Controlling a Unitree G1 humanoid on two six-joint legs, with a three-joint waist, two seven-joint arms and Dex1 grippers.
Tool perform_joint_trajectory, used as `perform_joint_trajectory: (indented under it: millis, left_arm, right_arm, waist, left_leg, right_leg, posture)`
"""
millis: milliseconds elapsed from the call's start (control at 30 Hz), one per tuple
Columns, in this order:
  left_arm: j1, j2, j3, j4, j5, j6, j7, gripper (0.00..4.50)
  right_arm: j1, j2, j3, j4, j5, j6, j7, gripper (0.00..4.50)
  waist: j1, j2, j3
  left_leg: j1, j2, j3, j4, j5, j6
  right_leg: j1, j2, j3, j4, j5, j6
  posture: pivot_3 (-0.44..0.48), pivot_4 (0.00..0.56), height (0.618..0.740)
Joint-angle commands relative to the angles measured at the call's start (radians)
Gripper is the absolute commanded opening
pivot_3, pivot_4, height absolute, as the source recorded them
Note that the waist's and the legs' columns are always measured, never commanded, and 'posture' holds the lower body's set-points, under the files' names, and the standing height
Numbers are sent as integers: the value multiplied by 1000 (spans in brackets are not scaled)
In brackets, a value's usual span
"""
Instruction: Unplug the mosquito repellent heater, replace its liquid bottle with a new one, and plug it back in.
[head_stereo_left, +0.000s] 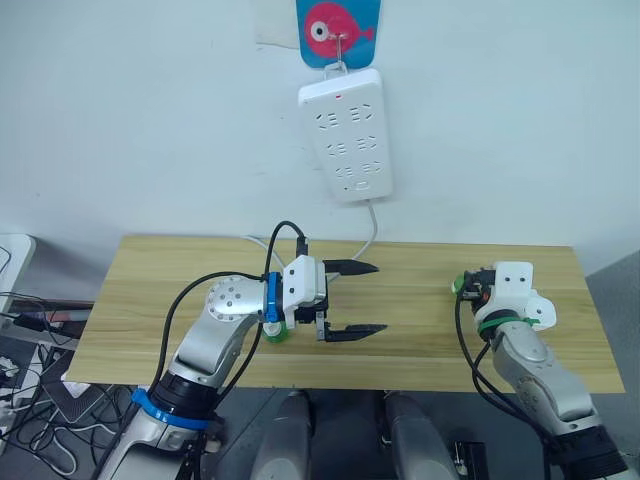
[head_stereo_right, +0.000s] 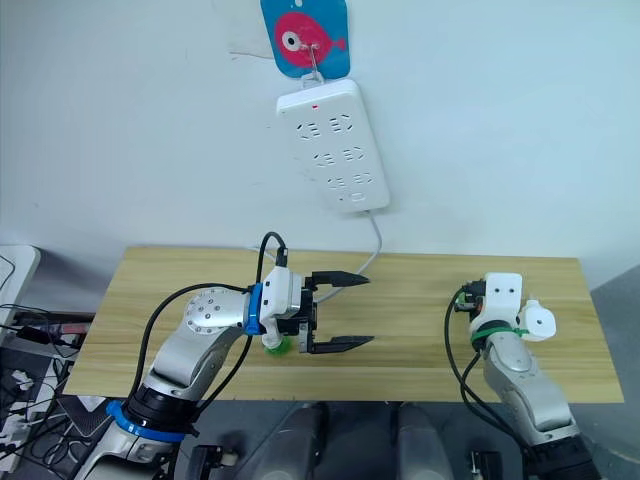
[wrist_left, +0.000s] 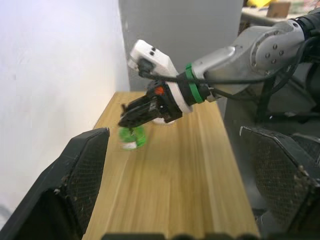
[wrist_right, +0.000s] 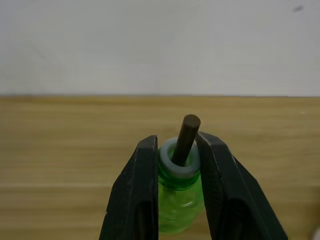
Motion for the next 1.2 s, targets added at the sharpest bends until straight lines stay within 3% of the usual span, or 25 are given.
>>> perform_joint_trajectory:
  millis: [33, 500, 867, 1033, 1200]
  left_arm:
    - [11, 8, 20, -30, -9, 19, 21, 4500]
    - [36, 42, 11, -69, -7, 30, 11, 4500]
    - [64, 65, 49, -59, -4, 20, 30, 4500]
    - [126, 100, 131, -104, -21, 31, 81, 4500]
    - [380, 158, 300, -288, -75, 88, 173, 4500]
  right_arm:
    - [-23, 34, -47, 60, -92, -106, 68, 729]
    - [-75, 141, -98, 282, -257, -222, 236, 729]
    - [28, 170, -149, 127, -260, -153, 287, 4466]
    - [212, 149, -146, -199, -227, 0, 326, 4466]
    - [324, 69, -99, -514, -168, 181, 426, 4466]
  waist:
    - [-1, 0, 0]
    - [0, 0, 0]
    - [2, 0, 0]
    - [2, 1, 0]
    - [0, 1, 0]
  left_leg:
    - [0, 0, 0, 0, 0, 0]
    - [1, 1, -1, 0, 0, 0]
    - [1, 1, -1, 0, 0, 0]
    - [1, 2, -3, -1, 0, 0]
    - [2, 3, -6, -2, 0, 0]
  right_leg:
    - [0, 0, 0, 0, 0, 0]
    - [1, 2, 0, 1, 0, 0]
    - [1, 1, 0, 1, 0, 0]
    - [0, 1, -1, 1, 0, 0]
    - [0, -3, 1, 0, 0, 0]
  posture:
    - [236, 310, 740]
    - [256, 312, 740]
    - [263, 310, 740]
    - [282, 303, 740]
    - [291, 302, 740]
